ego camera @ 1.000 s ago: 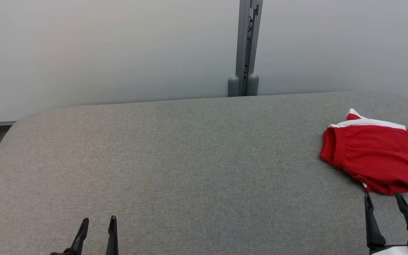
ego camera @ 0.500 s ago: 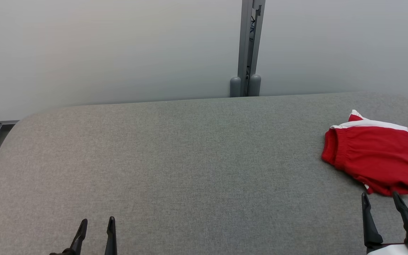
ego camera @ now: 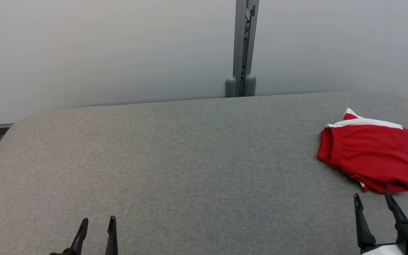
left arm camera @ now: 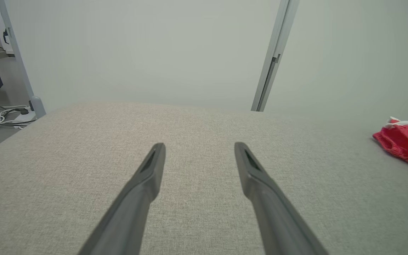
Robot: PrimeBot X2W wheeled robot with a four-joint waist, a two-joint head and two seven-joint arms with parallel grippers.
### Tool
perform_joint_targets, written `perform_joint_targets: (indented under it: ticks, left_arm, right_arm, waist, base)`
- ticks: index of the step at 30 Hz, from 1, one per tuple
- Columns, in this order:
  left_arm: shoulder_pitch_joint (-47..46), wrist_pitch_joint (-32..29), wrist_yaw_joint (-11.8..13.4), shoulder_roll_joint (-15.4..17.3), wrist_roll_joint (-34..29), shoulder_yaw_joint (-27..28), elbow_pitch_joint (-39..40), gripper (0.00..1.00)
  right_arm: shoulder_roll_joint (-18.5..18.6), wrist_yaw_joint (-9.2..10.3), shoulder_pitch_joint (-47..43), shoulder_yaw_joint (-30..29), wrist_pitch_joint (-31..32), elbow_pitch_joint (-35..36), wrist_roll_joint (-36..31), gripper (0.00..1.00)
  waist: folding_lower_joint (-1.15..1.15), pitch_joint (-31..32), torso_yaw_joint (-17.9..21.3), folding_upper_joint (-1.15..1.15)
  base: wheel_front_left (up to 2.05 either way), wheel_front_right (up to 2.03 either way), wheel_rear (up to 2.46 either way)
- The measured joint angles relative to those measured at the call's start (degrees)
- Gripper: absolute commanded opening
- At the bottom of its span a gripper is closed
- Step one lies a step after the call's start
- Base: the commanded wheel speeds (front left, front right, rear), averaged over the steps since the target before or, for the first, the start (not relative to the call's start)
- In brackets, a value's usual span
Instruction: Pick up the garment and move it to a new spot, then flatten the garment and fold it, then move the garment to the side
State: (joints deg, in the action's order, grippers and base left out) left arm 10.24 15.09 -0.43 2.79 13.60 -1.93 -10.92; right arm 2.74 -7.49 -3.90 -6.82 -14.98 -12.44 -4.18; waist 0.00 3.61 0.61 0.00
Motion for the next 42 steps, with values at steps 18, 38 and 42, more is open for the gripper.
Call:
perform_joint_targets:
  ticks: [18, 38, 42]
  left_arm:
    - [0.69, -3.09, -0.59, -0.89, 8.98, 0.56, -4.02, 0.00]
    - [-3.71, -7.87, -2.11, -0.69, 27.11, 2.57, -3.85, 0.00]
    - [-4.34, -8.62, -2.53, -0.67, 30.27, 2.89, -3.81, 0.00]
  right_arm:
    - [-1.56, -0.01, -1.24, 0.03, 3.38, -4.11, 11.04, 0.00]
    - [-1.30, 0.00, 1.22, 0.35, 7.76, -3.23, 33.27, 0.00]
    - [-1.21, 0.00, 1.75, 0.35, 8.57, -3.16, 37.17, 0.00]
  waist:
    - [0.00, -0.26, -0.07, 0.00]
    - [0.00, -0.86, -0.16, 0.00]
    - [0.00, -0.99, -0.18, 0.00]
  base:
    - [0.00, 0.00, 0.00]
    - [0.00, 0.00, 0.00]
    - [0.00, 0.00, 0.00]
